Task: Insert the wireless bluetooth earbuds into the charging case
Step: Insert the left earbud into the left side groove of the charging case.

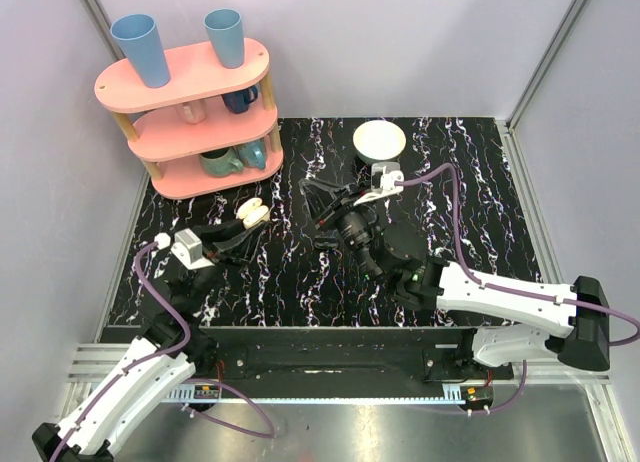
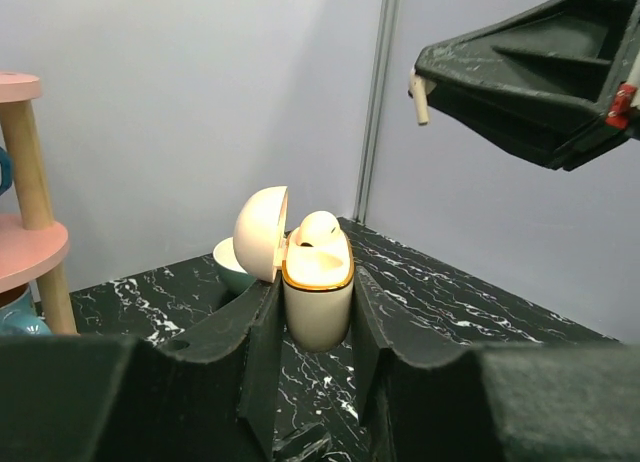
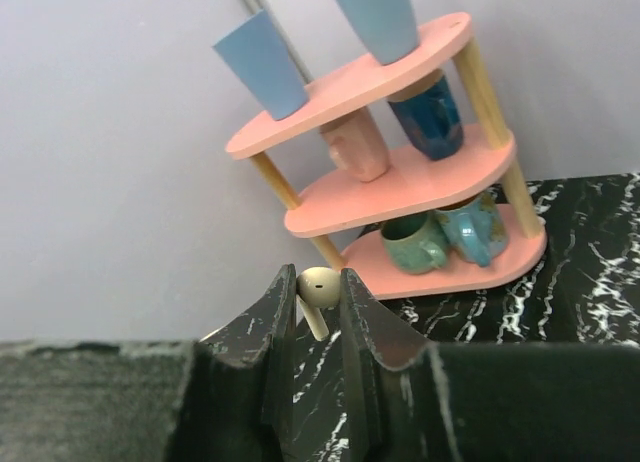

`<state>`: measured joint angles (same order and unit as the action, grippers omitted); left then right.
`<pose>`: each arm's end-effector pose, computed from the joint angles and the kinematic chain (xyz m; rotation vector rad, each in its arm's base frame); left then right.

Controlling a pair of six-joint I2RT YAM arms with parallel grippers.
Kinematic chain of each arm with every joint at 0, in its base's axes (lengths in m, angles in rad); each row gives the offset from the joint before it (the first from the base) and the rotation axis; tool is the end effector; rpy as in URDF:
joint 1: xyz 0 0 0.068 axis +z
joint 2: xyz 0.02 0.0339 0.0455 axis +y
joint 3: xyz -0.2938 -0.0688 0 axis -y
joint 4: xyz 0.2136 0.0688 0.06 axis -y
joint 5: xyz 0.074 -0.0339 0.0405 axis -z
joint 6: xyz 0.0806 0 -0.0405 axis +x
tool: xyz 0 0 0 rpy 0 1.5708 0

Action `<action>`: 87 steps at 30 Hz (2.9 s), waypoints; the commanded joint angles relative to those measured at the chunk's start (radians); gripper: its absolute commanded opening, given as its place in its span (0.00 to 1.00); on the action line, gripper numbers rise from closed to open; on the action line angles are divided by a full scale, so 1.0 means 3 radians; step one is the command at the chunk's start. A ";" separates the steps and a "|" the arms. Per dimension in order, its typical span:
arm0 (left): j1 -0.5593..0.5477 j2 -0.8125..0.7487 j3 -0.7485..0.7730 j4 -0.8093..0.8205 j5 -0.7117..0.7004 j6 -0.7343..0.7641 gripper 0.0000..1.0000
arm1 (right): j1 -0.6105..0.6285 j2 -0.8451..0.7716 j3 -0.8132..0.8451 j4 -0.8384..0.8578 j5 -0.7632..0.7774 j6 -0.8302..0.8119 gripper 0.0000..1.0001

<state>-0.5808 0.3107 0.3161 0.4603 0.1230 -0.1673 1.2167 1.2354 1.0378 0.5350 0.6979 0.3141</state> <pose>0.0708 -0.0583 0.3336 0.3431 1.0851 -0.7360 0.1431 0.2377 0.4528 0.0312 1.3658 0.8689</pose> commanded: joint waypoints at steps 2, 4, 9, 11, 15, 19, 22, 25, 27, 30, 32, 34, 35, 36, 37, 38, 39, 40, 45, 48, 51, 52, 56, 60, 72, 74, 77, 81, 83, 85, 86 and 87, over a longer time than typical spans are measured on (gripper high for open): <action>0.0013 0.0110 -0.0010 0.0460 0.0162 -0.0097 0.00 | 0.0173 0.0034 -0.0044 0.0665 -0.0220 -0.0321 0.06; 0.0013 0.0145 -0.0005 0.0491 0.0158 -0.0117 0.00 | 0.0244 0.0080 -0.0064 0.0849 -0.0230 -0.0418 0.06; 0.0013 0.0186 -0.0046 0.0644 0.0168 -0.0184 0.00 | 0.0331 0.0202 -0.0003 0.0906 -0.0378 -0.0495 0.05; 0.0008 0.0207 -0.0051 0.0664 0.0168 -0.0209 0.00 | 0.0372 0.0238 0.0043 0.0896 -0.0388 -0.0495 0.05; 0.0008 0.0227 -0.0051 0.0695 0.0193 -0.0240 0.00 | 0.0403 0.0340 0.0104 0.0886 -0.0429 -0.0500 0.04; 0.0008 0.0248 -0.0056 0.0705 0.0214 -0.0240 0.00 | 0.0423 0.0412 0.0140 0.0880 -0.0445 -0.0505 0.04; 0.0008 0.0243 -0.0067 0.0705 0.0219 -0.0240 0.00 | 0.0434 0.0479 0.0161 0.0911 -0.0424 -0.0520 0.04; 0.0008 0.0237 -0.0077 0.0705 0.0224 -0.0250 0.00 | 0.0439 0.0530 0.0186 0.0962 -0.0419 -0.0526 0.04; 0.0003 0.0243 -0.0077 0.0705 0.0234 -0.0250 0.00 | 0.0439 0.0581 0.0222 0.0967 -0.0439 -0.0546 0.03; 0.0003 0.0248 -0.0077 0.0705 0.0239 -0.0255 0.00 | 0.0434 0.0637 0.0268 0.0988 -0.0465 -0.0541 0.03; -0.0002 0.0248 -0.0077 0.0705 0.0250 -0.0255 0.00 | 0.0434 0.0688 0.0314 0.0978 -0.0485 -0.0541 0.03; 0.0003 0.0248 -0.0077 0.0711 0.0244 -0.0255 0.00 | 0.0434 0.0724 0.0355 0.0968 -0.0501 -0.0546 0.03; 0.0003 0.0243 -0.0077 0.0705 0.0255 -0.0260 0.00 | 0.0434 0.0744 0.0365 0.0962 -0.0506 -0.0536 0.03; -0.0002 0.0238 -0.0082 0.0705 0.0250 -0.0261 0.00 | 0.0434 0.0755 0.0376 0.0957 -0.0506 -0.0541 0.03; 0.0003 0.0232 -0.0082 0.0705 0.0255 -0.0266 0.00 | 0.0434 0.0765 0.0381 0.0957 -0.0501 -0.0531 0.03; 0.0003 0.0227 -0.0087 0.0705 0.0250 -0.0266 0.00 | 0.0439 0.0780 0.0386 0.0952 -0.0506 -0.0521 0.03; 0.0003 0.0222 -0.0092 0.0705 0.0244 -0.0266 0.00 | 0.0439 0.0791 0.0386 0.0952 -0.0506 -0.0520 0.03; 0.0003 0.0227 -0.0092 0.0705 0.0239 -0.0266 0.00 | 0.0434 0.0801 0.0391 0.0952 -0.0506 -0.0515 0.03; 0.0003 0.0217 -0.0082 0.0685 0.0229 -0.0250 0.00 | 0.0439 0.0842 0.0391 0.0932 -0.0526 -0.0485 0.03; 0.0003 0.0202 -0.0082 0.0685 0.0224 -0.0250 0.00 | 0.0439 0.0852 0.0391 0.0916 -0.0511 -0.0485 0.03; 0.0003 0.0191 -0.0087 0.0685 0.0204 -0.0245 0.00 | 0.0439 0.0857 0.0365 0.0922 -0.0491 -0.0480 0.03; 0.0003 0.0186 -0.0087 0.0685 0.0188 -0.0240 0.00 | 0.0439 0.0857 0.0360 0.0922 -0.0491 -0.0485 0.03; 0.0003 0.0171 -0.0097 0.0700 0.0178 -0.0245 0.00 | 0.0439 0.0867 0.0360 0.0901 -0.0465 -0.0480 0.03; 0.0003 0.0156 -0.0097 0.0705 0.0168 -0.0250 0.00 | 0.0439 0.0878 0.0350 0.0901 -0.0465 -0.0469 0.03; 0.0003 0.0151 -0.0113 0.0772 0.0147 -0.0266 0.00 | 0.0439 0.0898 0.0325 0.0921 -0.0475 -0.0454 0.03; -0.0002 0.0140 -0.0118 0.0777 0.0122 -0.0266 0.00 | 0.0439 0.0898 0.0314 0.0927 -0.0475 -0.0439 0.03; -0.0002 0.0120 -0.0123 0.0787 0.0086 -0.0255 0.00 | 0.0439 0.0888 0.0299 0.0927 -0.0470 -0.0439 0.03; -0.0002 0.0099 -0.0128 0.0792 0.0020 -0.0250 0.00 | 0.0444 0.0862 0.0253 0.0922 -0.0475 -0.0423 0.03; -0.0002 0.0099 -0.0133 0.0808 0.0004 -0.0250 0.00 | 0.0439 0.0857 0.0243 0.0916 -0.0475 -0.0423 0.03; -0.0002 0.0099 -0.0138 0.0813 -0.0016 -0.0255 0.00 | 0.0439 0.0847 0.0232 0.0901 -0.0485 -0.0423 0.03; -0.0007 0.0094 -0.0138 0.0813 -0.0021 -0.0255 0.00 | 0.0439 0.0847 0.0227 0.0901 -0.0491 -0.0423 0.03; -0.0002 0.0099 -0.0138 0.0818 -0.0016 -0.0255 0.00 | 0.0439 0.0847 0.0227 0.0886 -0.0491 -0.0428 0.03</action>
<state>-0.5808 0.3531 0.2729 0.6247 0.1501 -0.2371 1.3418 1.5051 1.1069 0.7807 0.5556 0.1875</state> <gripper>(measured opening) 0.329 0.251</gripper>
